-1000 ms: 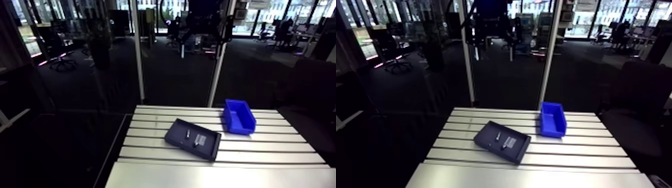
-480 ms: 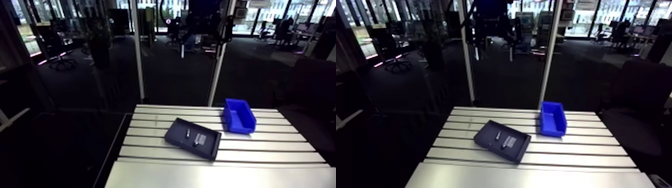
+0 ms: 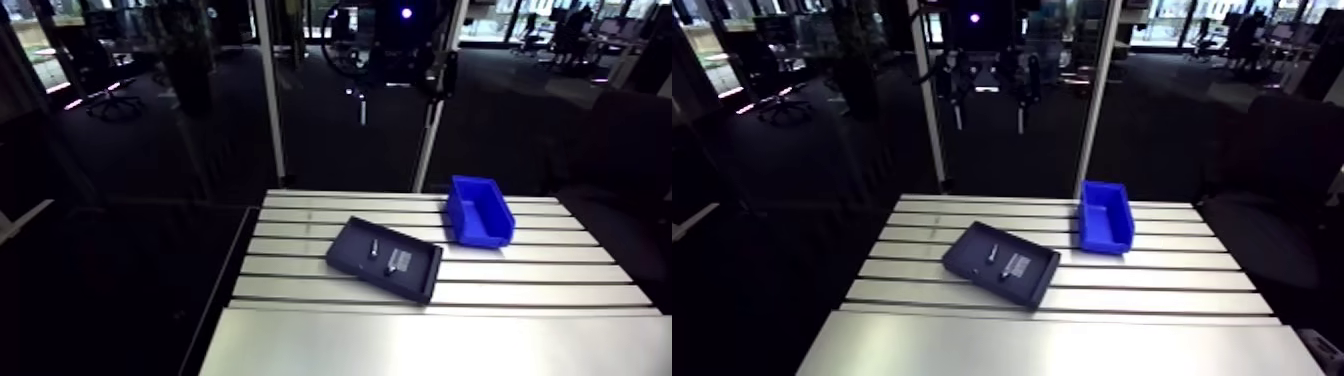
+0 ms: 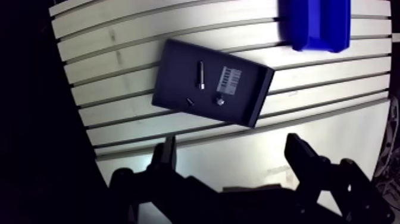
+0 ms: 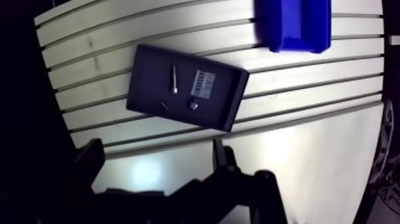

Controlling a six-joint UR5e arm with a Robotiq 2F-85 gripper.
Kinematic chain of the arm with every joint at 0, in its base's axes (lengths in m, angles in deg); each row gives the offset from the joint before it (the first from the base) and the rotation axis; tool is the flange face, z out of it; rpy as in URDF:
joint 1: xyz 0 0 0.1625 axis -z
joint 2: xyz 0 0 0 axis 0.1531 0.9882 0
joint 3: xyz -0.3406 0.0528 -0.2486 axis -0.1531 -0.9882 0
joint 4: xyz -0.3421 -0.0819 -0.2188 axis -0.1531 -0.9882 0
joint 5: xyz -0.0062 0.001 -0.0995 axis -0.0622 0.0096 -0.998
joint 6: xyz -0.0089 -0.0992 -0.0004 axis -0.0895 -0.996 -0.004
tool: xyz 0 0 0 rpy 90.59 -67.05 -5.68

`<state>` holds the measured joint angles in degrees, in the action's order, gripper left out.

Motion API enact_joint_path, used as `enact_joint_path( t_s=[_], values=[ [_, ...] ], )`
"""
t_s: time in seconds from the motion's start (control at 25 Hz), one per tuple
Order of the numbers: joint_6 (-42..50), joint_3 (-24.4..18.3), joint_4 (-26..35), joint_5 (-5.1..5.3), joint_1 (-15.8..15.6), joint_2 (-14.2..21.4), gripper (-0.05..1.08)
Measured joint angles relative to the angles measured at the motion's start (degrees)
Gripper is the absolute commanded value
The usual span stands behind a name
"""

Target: Pick up the M10 bolt from the tray and put it into the blue bin.

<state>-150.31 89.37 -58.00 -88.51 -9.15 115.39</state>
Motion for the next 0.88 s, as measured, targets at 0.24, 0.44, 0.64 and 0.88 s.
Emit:
enact_joint_path(
  t_s=[0.24, 0.44, 0.64, 0.88],
  values=[
    [0.0, 3.8, -3.8, 0.40, 0.4, -2.4, 0.06],
    [-0.5, 7.6, -7.4, 0.72, 0.7, -3.3, 0.06],
    [-0.8, 10.5, -9.5, 1.09, 1.1, -4.4, 0.06],
    [-2.0, 12.8, -12.3, 1.24, 1.2, -6.3, 0.11]
  ],
)
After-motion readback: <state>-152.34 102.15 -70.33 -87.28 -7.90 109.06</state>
